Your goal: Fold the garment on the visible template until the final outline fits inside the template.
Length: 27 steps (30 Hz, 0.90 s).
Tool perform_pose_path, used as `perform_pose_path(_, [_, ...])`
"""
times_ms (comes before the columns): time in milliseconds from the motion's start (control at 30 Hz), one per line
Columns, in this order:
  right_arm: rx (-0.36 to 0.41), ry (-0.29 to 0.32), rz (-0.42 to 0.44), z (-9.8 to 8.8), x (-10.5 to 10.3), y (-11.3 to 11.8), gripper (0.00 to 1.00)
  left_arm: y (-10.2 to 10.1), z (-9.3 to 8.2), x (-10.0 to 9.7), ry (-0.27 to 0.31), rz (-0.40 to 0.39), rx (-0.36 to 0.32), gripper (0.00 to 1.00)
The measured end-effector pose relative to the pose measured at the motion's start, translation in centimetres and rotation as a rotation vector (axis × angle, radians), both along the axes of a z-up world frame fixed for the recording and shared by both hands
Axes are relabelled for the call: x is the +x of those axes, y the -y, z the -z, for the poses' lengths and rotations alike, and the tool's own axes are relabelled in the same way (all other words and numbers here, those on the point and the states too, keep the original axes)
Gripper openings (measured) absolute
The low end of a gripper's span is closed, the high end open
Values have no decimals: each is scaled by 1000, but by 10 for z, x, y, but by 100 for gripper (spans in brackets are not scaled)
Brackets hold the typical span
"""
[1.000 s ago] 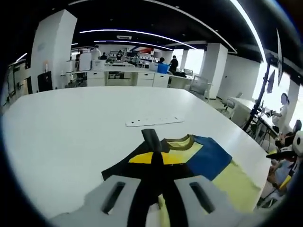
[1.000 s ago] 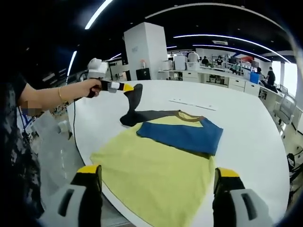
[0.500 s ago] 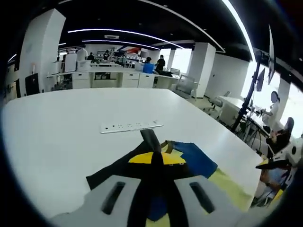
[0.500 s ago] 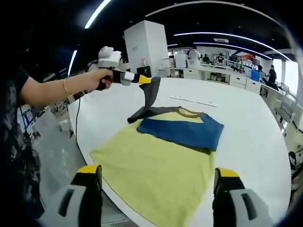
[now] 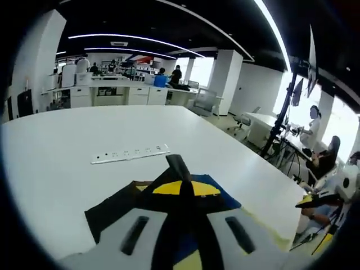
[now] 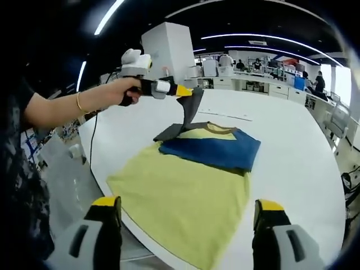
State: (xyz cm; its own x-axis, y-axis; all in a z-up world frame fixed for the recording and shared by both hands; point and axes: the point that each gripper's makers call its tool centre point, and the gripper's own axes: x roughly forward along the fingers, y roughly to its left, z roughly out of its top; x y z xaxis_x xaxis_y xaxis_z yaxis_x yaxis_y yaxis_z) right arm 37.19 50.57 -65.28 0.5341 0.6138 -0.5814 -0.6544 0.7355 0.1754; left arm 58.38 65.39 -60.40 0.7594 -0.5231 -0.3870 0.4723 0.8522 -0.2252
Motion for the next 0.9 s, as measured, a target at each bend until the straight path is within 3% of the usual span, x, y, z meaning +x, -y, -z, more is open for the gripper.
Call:
perform_pose_path(367, [6, -21, 36, 4, -1, 7, 99, 49, 12, -6, -5, 89, 4, 1])
perform_pose_path(600, [1, -45, 41, 9, -6, 9, 99, 64, 27, -10, -29, 122, 13, 1])
perform_pose_path(900, [9, -60, 53, 14, -6, 8, 99, 82, 30, -12, -26, 160, 7, 1])
